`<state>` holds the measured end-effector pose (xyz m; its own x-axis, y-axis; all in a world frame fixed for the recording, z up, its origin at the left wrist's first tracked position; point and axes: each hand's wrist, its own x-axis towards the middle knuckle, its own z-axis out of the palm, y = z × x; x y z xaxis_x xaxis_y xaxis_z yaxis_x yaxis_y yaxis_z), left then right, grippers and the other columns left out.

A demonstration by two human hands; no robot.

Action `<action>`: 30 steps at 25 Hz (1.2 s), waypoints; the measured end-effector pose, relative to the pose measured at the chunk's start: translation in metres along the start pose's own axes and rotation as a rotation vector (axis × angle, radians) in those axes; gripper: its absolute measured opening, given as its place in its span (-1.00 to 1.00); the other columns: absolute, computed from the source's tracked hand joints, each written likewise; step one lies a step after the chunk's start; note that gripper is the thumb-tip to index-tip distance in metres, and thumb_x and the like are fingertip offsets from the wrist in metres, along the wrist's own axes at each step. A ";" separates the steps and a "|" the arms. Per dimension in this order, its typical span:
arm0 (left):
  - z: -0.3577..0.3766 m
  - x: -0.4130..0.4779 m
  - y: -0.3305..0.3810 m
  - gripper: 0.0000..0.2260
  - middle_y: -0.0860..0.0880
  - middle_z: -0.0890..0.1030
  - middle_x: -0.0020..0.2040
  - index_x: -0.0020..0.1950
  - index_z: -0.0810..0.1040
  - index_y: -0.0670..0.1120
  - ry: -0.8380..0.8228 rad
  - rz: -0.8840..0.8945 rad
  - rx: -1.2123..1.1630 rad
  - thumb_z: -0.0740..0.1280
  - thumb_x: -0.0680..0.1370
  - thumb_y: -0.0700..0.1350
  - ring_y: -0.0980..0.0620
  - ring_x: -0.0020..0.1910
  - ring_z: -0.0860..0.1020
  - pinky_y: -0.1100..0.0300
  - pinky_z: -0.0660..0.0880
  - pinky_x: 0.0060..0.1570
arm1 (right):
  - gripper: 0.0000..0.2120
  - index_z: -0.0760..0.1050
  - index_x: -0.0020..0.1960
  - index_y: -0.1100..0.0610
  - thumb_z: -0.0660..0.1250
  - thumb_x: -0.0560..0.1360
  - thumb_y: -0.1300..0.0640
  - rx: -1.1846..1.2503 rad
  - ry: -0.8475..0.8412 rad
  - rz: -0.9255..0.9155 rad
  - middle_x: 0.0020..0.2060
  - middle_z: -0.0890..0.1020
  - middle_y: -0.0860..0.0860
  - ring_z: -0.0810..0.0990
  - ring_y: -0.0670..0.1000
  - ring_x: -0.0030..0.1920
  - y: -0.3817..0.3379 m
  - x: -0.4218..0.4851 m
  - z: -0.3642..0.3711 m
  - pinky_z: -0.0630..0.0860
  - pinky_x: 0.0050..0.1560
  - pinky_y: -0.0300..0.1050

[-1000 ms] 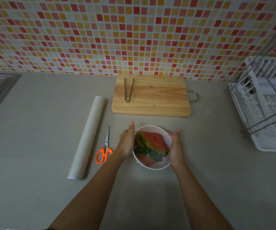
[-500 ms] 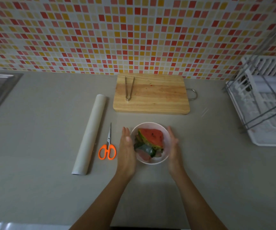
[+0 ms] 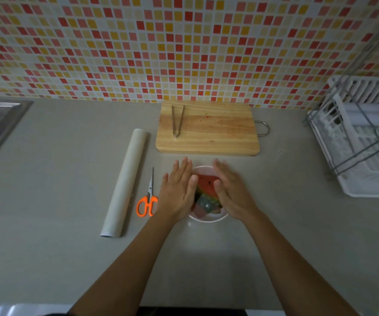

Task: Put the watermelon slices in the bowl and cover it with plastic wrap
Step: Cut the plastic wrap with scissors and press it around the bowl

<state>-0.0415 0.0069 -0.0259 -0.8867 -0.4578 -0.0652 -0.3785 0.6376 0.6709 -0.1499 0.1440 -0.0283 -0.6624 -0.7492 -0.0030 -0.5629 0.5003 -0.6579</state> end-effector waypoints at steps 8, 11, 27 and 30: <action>0.013 -0.006 0.002 -0.32 0.05 0.04 0.59 0.57 -0.03 0.00 0.025 -0.113 0.348 -0.33 0.50 0.26 0.00 0.57 -0.16 -0.21 -0.24 0.45 | -0.21 0.13 0.48 0.05 -0.28 0.42 -0.37 -0.263 0.027 0.071 0.46 0.32 0.00 0.23 -0.01 0.46 0.002 0.001 0.007 -0.10 0.48 0.11; 0.014 -0.012 0.005 -0.21 -0.02 0.12 0.58 0.57 0.04 -0.08 0.108 -0.250 0.368 -0.38 0.45 0.29 -0.06 0.57 -0.14 -0.28 -0.18 0.43 | -0.15 0.13 0.48 0.10 -0.30 0.38 -0.38 -0.308 0.069 0.181 0.47 0.29 0.04 0.17 0.01 0.49 0.004 -0.001 0.007 -0.16 0.49 0.13; -0.020 -0.012 0.010 -0.41 -0.16 0.55 0.24 0.29 0.47 -0.13 0.096 -0.259 -0.193 -0.11 0.60 0.23 -0.18 0.31 0.42 -0.01 0.37 0.27 | -0.37 0.11 0.50 0.03 0.06 0.53 -0.25 0.285 0.038 0.523 0.50 0.22 0.02 0.19 0.02 0.48 0.011 -0.025 -0.016 0.09 0.45 -0.04; -0.019 -0.032 0.014 -0.59 0.01 0.54 -0.14 -0.25 0.49 0.08 0.203 -0.468 -0.511 -0.02 0.62 0.18 -0.14 0.02 0.56 -0.03 0.46 0.07 | -0.60 0.35 0.38 -0.04 0.23 0.55 0.00 0.610 0.133 0.665 0.31 0.50 0.04 0.51 0.04 0.25 0.013 -0.046 -0.009 0.51 0.18 0.04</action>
<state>-0.0134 0.0189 0.0000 -0.5765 -0.7496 -0.3252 -0.4911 -0.0002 0.8711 -0.1313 0.1886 -0.0301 -0.8297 -0.3130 -0.4623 0.2897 0.4664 -0.8358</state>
